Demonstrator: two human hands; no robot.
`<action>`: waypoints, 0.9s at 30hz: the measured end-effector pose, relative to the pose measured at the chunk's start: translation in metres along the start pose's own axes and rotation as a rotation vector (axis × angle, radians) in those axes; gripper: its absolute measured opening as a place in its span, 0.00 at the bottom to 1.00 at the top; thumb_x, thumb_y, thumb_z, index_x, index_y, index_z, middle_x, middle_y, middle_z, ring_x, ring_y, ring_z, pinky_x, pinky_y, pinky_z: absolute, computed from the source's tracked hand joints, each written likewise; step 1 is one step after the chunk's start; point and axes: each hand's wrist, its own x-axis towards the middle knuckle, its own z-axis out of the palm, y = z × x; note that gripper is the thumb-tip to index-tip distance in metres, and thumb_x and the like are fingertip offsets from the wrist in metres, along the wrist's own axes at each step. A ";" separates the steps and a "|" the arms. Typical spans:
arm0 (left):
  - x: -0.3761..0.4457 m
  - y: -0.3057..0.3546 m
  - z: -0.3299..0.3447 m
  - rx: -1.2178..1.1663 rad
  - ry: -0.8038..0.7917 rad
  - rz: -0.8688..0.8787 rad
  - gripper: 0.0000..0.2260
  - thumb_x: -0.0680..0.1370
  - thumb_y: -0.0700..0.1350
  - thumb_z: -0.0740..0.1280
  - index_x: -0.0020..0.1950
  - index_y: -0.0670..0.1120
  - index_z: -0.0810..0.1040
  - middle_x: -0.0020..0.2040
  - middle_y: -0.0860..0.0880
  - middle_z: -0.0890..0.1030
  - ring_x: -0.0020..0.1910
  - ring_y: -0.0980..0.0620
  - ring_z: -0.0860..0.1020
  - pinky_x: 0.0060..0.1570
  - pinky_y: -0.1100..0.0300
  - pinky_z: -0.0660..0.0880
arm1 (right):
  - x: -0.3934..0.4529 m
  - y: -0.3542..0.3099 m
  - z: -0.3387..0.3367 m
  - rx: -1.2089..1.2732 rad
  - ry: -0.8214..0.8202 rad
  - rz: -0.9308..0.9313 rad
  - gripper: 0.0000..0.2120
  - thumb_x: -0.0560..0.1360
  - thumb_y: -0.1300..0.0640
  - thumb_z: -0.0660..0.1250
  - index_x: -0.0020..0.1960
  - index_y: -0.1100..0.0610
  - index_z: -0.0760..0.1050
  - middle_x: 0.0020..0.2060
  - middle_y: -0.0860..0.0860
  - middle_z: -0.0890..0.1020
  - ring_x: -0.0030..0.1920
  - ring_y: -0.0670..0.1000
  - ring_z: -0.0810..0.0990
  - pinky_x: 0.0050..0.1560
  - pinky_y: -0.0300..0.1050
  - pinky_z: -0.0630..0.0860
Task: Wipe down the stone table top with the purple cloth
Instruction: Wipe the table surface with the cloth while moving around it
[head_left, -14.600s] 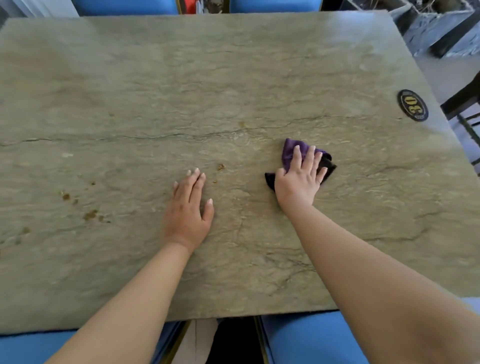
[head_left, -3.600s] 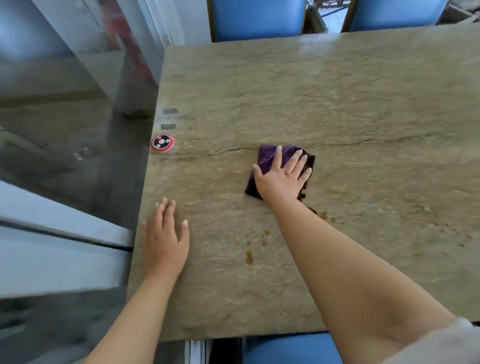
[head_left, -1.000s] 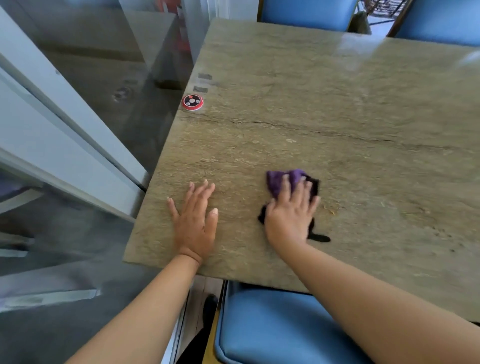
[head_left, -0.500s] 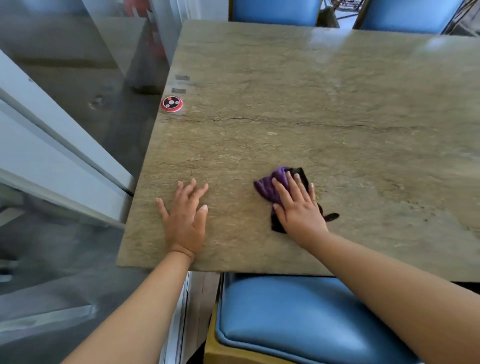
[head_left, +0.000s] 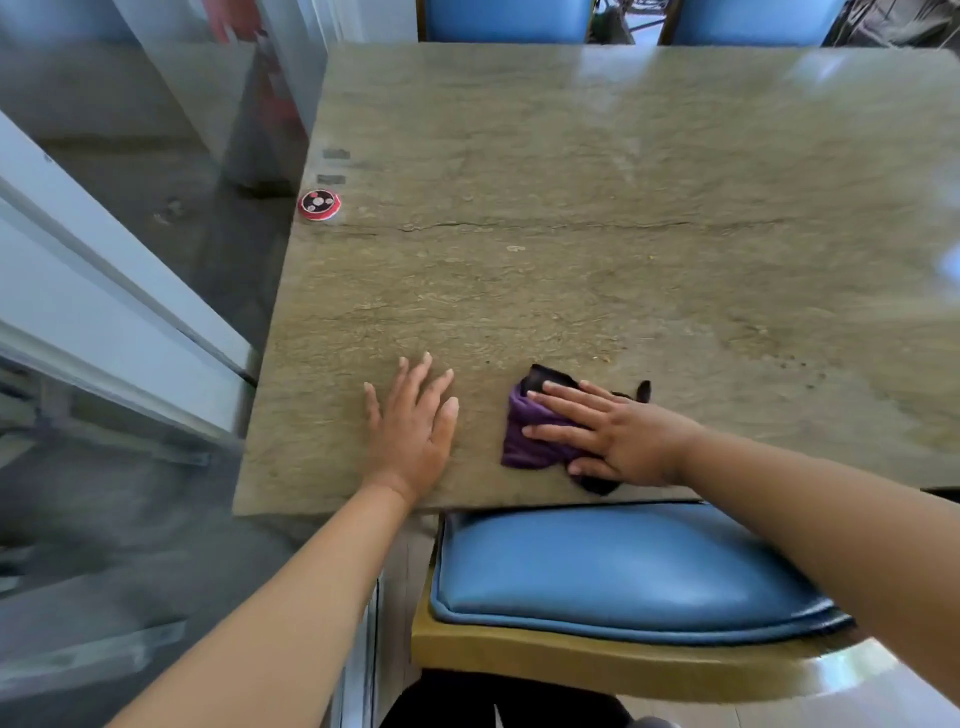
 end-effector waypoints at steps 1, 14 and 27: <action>0.000 0.007 0.004 0.005 -0.037 0.037 0.35 0.73 0.63 0.37 0.76 0.53 0.62 0.79 0.55 0.52 0.78 0.56 0.42 0.72 0.49 0.30 | -0.017 0.012 0.002 -0.001 -0.011 0.064 0.27 0.80 0.37 0.41 0.75 0.38 0.37 0.77 0.48 0.42 0.77 0.51 0.40 0.76 0.56 0.47; 0.063 0.070 0.029 -0.110 -0.025 -0.183 0.20 0.84 0.49 0.48 0.77 0.55 0.59 0.78 0.59 0.55 0.77 0.59 0.47 0.73 0.40 0.36 | 0.027 0.016 0.008 0.021 0.188 -0.043 0.26 0.80 0.42 0.50 0.76 0.44 0.55 0.77 0.52 0.55 0.77 0.54 0.51 0.75 0.56 0.47; 0.094 0.142 0.083 0.206 -0.018 -0.055 0.27 0.77 0.62 0.33 0.76 0.65 0.47 0.78 0.64 0.43 0.77 0.51 0.34 0.69 0.35 0.31 | -0.042 0.047 0.027 0.409 0.398 1.132 0.29 0.78 0.45 0.52 0.77 0.51 0.54 0.77 0.58 0.51 0.77 0.58 0.46 0.74 0.53 0.38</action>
